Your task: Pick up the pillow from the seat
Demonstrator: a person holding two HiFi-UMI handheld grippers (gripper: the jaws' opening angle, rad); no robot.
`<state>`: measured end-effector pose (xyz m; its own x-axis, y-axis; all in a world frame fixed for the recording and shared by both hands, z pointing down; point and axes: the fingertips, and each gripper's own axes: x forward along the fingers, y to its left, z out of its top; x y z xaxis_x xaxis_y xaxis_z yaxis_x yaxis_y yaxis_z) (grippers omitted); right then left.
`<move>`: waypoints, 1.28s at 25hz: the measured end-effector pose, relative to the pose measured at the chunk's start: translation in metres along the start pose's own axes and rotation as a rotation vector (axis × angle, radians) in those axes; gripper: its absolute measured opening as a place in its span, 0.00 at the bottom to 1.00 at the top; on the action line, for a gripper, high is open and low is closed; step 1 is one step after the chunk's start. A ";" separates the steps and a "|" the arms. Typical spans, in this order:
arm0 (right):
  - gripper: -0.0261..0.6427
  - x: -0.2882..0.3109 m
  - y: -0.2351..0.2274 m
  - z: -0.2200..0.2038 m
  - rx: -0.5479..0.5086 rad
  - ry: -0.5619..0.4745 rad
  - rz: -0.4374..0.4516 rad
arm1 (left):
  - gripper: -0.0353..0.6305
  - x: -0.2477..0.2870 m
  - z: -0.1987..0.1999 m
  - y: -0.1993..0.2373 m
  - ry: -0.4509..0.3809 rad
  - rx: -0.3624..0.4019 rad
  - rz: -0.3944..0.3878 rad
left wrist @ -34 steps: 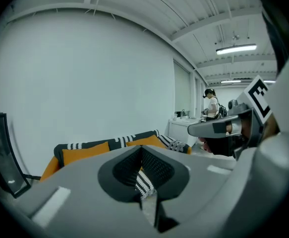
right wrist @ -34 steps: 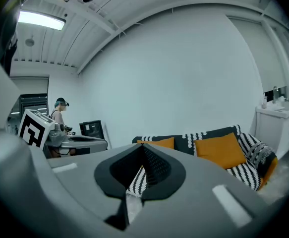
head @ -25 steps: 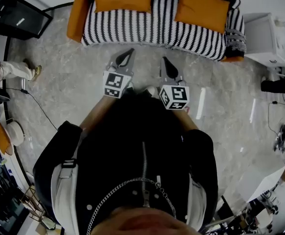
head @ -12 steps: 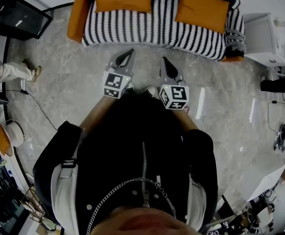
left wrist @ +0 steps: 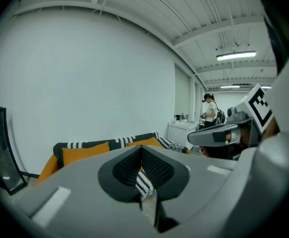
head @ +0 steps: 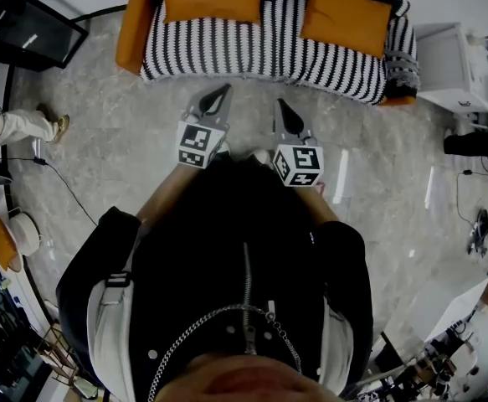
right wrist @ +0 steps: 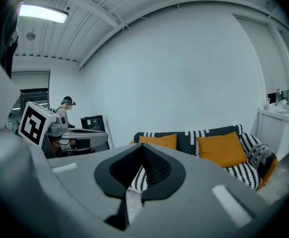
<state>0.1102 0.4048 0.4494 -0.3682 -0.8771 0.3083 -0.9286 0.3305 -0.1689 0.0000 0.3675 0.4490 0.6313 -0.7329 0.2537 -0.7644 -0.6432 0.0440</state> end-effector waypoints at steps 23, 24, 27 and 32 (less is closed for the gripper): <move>0.04 0.025 0.047 -0.004 -0.017 0.004 -0.029 | 0.07 -0.031 -0.017 0.043 -0.006 -0.030 -0.011; 0.04 0.028 0.047 -0.004 -0.017 0.006 -0.028 | 0.07 -0.031 -0.018 0.046 -0.004 -0.032 -0.008; 0.04 0.038 0.046 -0.004 -0.015 0.013 -0.029 | 0.07 -0.030 -0.021 0.056 0.003 -0.039 0.002; 0.04 0.060 0.046 0.001 -0.026 0.018 -0.010 | 0.07 -0.023 -0.018 0.076 -0.002 -0.046 0.021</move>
<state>0.0454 0.3675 0.4589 -0.3594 -0.8742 0.3265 -0.9330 0.3307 -0.1417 -0.0749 0.3393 0.4643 0.6150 -0.7467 0.2535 -0.7828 -0.6167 0.0826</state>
